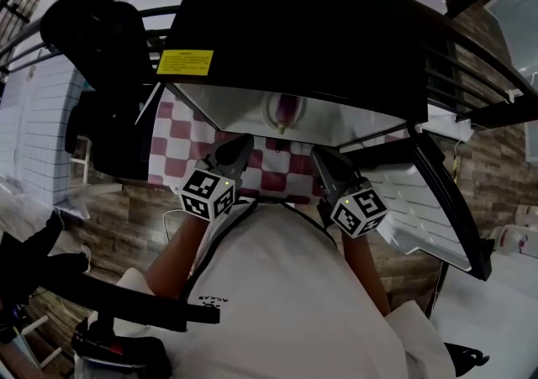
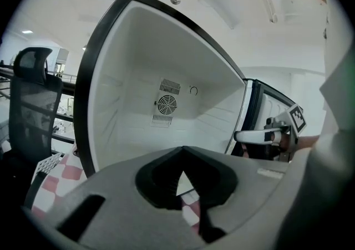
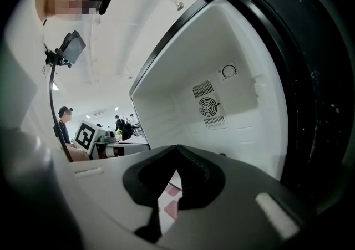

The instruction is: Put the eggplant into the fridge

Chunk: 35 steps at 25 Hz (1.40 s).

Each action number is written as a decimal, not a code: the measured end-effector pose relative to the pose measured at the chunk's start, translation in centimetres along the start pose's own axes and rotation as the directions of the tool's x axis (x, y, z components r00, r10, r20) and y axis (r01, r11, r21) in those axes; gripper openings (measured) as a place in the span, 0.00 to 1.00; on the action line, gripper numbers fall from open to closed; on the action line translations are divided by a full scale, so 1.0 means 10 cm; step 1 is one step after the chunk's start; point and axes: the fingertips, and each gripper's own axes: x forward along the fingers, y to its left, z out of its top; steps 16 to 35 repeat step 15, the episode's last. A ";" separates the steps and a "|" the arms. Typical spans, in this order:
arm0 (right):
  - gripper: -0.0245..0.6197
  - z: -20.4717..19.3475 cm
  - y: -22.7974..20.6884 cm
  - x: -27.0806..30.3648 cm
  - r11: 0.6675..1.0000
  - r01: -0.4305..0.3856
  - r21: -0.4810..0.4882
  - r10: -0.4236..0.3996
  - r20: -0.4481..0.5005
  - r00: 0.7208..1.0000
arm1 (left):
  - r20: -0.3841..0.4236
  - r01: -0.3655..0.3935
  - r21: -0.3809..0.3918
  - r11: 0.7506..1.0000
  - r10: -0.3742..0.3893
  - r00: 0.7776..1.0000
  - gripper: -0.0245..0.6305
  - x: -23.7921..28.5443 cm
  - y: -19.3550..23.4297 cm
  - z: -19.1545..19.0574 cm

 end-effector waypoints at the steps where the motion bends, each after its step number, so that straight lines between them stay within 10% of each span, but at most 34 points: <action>1: 0.05 0.00 0.00 0.01 1.000 0.002 0.002 -0.002 0.000 1.000 | -0.005 0.003 0.002 1.000 -0.002 1.000 0.05 0.01 0.00 -0.02; 35: 0.05 -0.06 -0.04 0.14 1.000 0.019 0.005 -0.019 -0.018 1.000 | -0.037 0.012 0.008 1.000 -0.012 0.999 0.05 0.14 0.09 -0.08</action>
